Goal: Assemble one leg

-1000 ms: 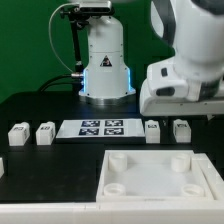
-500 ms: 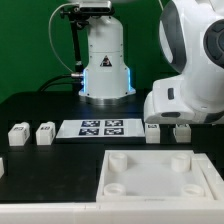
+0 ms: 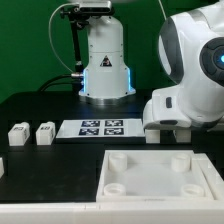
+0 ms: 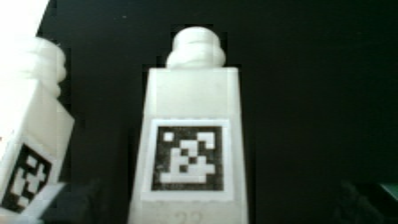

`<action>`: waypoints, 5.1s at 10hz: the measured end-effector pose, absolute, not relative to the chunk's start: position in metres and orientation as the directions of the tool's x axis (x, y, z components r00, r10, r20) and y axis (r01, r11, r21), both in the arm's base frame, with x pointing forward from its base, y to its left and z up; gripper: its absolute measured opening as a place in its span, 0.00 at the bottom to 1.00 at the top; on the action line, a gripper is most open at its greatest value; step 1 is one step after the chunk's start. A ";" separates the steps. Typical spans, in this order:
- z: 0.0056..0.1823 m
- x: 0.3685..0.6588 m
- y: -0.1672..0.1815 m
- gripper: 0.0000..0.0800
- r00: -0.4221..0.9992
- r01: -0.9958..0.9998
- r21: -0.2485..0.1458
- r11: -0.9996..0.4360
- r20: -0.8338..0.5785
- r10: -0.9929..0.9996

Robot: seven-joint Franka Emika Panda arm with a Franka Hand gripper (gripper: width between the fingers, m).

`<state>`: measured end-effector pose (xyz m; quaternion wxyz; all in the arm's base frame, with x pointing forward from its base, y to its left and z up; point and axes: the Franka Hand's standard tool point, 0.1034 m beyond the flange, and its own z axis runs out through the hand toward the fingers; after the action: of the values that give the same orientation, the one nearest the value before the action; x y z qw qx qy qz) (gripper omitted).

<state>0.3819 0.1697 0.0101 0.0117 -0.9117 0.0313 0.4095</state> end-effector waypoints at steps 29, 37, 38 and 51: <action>0.169 0.604 0.091 0.37 0.864 0.073 -0.086 -0.994 0.504 0.020; 0.103 0.619 0.118 0.37 0.812 0.060 -0.097 -0.994 0.583 -0.008; 0.102 0.619 0.117 0.37 0.811 0.059 -0.095 -0.994 0.584 -0.007; 0.084 0.624 0.111 0.37 0.821 0.058 -0.087 -0.994 0.572 -0.002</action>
Offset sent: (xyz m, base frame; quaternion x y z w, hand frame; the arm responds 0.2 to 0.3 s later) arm 0.0000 0.0000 0.0000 0.0000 0.0000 0.0000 1.0000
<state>0.6237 0.1114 0.0839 0.0504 -0.9528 -0.0147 -0.2992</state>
